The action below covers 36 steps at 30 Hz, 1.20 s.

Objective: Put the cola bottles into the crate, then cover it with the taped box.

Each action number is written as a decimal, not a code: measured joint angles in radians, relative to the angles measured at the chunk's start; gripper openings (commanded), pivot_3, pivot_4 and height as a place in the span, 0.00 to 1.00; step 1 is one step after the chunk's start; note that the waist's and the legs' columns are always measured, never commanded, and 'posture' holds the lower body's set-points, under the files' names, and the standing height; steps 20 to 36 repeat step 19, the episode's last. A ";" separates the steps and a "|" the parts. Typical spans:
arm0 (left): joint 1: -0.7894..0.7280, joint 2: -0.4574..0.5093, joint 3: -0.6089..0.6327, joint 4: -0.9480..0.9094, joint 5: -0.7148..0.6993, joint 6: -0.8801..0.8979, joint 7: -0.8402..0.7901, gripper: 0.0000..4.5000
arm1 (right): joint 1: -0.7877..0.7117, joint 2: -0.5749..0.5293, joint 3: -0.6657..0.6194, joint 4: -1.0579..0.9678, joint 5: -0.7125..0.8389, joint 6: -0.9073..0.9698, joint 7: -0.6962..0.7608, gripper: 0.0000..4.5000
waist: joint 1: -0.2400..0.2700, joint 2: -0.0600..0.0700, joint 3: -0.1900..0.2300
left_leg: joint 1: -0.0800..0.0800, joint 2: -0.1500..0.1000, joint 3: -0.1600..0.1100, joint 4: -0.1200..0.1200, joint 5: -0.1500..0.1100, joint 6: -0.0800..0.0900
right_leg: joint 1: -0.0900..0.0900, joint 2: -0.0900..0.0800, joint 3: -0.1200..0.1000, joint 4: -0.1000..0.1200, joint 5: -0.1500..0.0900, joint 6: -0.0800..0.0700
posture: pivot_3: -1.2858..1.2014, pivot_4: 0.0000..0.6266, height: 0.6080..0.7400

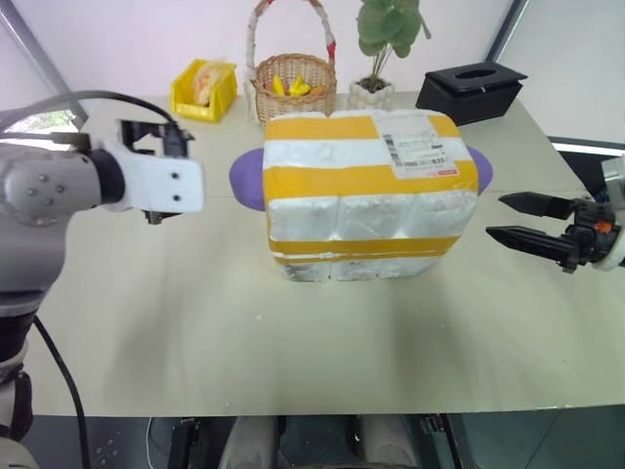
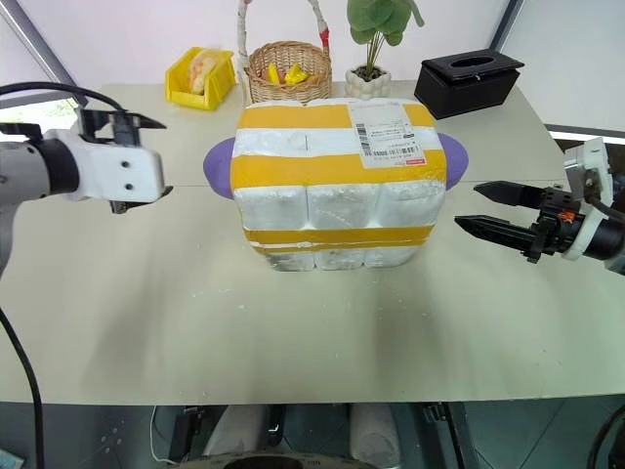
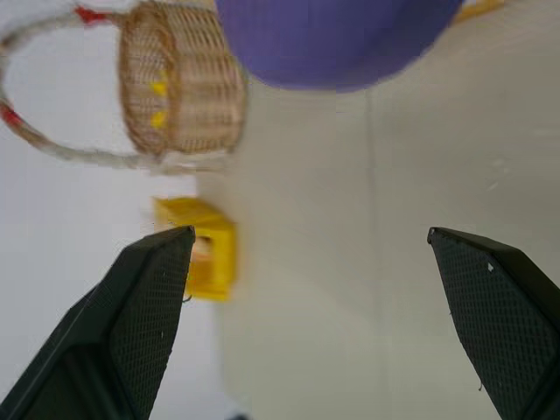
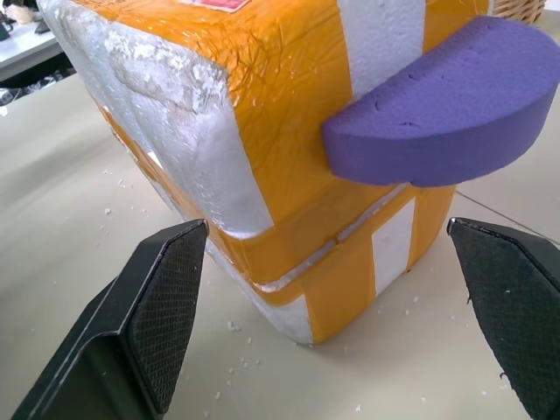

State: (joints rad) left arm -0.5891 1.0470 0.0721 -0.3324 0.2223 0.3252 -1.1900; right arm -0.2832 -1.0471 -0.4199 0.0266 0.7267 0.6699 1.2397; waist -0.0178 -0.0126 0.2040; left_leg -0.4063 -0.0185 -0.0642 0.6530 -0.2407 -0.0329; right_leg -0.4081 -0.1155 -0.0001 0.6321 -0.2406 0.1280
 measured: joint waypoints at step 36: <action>0.106 0.003 0.307 0.380 -0.777 0.507 -0.269 0.99 | -0.015 -0.024 0.081 0.022 -0.035 -0.023 0.090 1.00 | 0.000 0.000 0.000 | 0.001 0.001 0.000 -0.001 0.000 0.000 | 0.000 0.000 0.000 0.000 0.000 -0.001 | 0.52 0.24 0.98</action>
